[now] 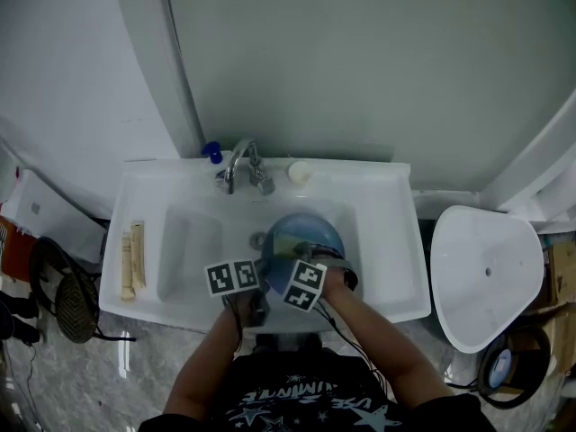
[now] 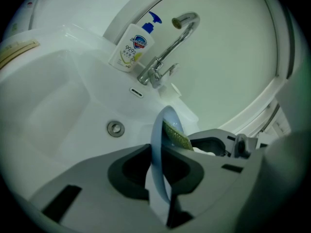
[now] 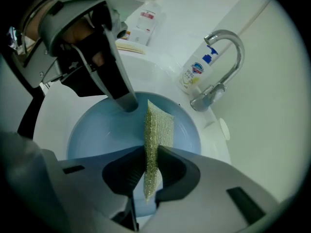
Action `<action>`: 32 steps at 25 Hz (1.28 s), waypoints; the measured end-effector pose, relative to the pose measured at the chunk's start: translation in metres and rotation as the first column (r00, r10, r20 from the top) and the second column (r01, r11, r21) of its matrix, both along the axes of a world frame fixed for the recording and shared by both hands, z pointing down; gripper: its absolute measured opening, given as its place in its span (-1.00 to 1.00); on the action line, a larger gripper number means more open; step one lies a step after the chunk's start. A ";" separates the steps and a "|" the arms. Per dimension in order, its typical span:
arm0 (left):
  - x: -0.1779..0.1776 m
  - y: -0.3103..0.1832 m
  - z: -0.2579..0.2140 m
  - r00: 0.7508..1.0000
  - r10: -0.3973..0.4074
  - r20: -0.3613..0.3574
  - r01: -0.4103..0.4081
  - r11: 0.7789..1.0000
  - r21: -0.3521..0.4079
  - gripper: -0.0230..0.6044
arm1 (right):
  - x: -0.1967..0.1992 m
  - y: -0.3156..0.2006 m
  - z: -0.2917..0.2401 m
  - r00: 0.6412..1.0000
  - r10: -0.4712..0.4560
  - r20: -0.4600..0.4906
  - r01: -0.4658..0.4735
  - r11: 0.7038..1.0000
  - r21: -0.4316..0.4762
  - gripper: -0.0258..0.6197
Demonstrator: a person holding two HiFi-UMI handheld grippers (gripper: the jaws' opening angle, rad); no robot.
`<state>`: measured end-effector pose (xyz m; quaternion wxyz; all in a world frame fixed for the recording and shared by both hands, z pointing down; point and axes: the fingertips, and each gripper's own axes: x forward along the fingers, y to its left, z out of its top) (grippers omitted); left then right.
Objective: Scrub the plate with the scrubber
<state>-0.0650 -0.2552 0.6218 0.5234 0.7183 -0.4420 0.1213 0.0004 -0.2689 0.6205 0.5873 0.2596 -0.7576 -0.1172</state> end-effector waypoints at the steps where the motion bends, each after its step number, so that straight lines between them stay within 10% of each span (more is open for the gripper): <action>1: -0.002 -0.001 0.000 1.000 -0.004 0.003 0.004 1.000 -0.001 -0.78 | -0.004 0.002 0.001 1.000 -0.026 0.004 0.026 1.000 -0.007 -0.70; 17: -0.033 -0.015 -0.006 0.990 -0.133 -0.041 0.133 0.991 -0.011 -0.77 | -0.028 0.031 0.004 0.913 -0.387 -0.131 0.397 0.916 0.057 -0.70; 27: -0.041 -0.016 -0.010 0.978 -0.187 -0.090 0.187 0.982 -0.018 -0.77 | -0.018 0.054 0.003 0.813 -0.527 -0.248 0.560 0.824 0.084 -0.70; 32: -0.049 -0.015 -0.011 0.973 -0.211 -0.090 0.211 0.977 -0.009 -0.77 | 0.003 0.058 0.009 0.800 -0.530 -0.281 0.565 0.824 0.053 -0.70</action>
